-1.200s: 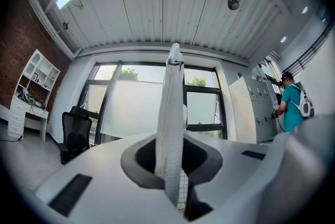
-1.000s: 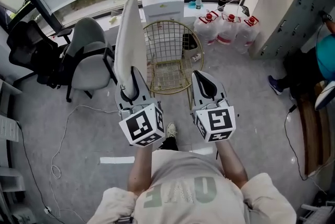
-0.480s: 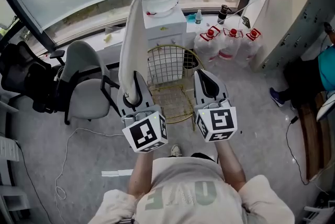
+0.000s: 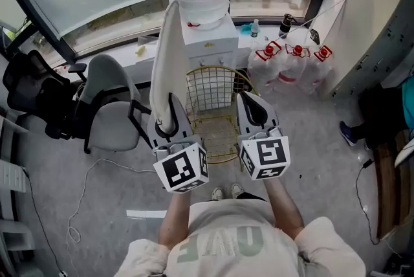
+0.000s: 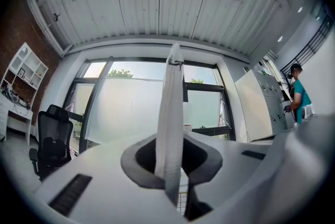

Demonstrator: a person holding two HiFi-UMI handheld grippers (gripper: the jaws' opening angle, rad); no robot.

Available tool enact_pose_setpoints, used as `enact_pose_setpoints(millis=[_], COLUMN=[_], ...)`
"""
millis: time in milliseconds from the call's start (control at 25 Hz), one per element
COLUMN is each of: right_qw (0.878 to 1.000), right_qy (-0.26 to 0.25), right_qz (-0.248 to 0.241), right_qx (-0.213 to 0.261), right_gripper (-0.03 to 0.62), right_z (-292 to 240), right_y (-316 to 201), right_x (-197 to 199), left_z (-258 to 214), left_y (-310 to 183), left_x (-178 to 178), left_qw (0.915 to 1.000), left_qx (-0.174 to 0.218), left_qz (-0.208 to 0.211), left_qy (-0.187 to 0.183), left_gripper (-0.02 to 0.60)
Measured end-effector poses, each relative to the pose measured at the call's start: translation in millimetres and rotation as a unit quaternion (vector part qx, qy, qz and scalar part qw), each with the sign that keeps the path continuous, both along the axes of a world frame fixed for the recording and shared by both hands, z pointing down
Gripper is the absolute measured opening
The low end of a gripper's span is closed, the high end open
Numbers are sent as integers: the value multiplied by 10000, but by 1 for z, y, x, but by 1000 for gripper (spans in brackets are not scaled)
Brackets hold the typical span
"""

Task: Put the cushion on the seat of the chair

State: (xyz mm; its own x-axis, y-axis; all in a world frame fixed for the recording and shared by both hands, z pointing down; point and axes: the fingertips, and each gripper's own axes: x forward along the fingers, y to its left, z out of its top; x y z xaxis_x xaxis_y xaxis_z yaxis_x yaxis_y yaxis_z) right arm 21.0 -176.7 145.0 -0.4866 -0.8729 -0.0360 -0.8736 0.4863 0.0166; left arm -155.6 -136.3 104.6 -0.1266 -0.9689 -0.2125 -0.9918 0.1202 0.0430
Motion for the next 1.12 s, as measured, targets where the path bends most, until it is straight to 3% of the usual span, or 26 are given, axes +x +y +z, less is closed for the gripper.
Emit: enact_pose_setpoints(millis=[440,720,920,1040,1120], right_qw=[9998,9999,9996,9984,9980], right_qy=[-118,-80,-186,-524,-573], right_qz=[-163,-83,-169,-223,-190], right_qx=[-94,-5,83,-35,-209], right_gripper=[17,17,17,17,17], right_z=[5,15,66,121,161], right_y=[-27,-52,-75,-97,-103], right_x=[4,1,-6,-10,-11], left_z=[9,38,105,169,218], left_y=[-16,-51,-68,-77,-79], left_x=[10,19,19,18,17], left_qw=[9999,9995,9989,9987,9981], left_qx=[-133,-305,-431,-430,-602], left_qz=[-78,-10,-85,-129,-28], left_qy=[4,-110,-168,-261,-119], left_gripper=[48,49,49,49,49])
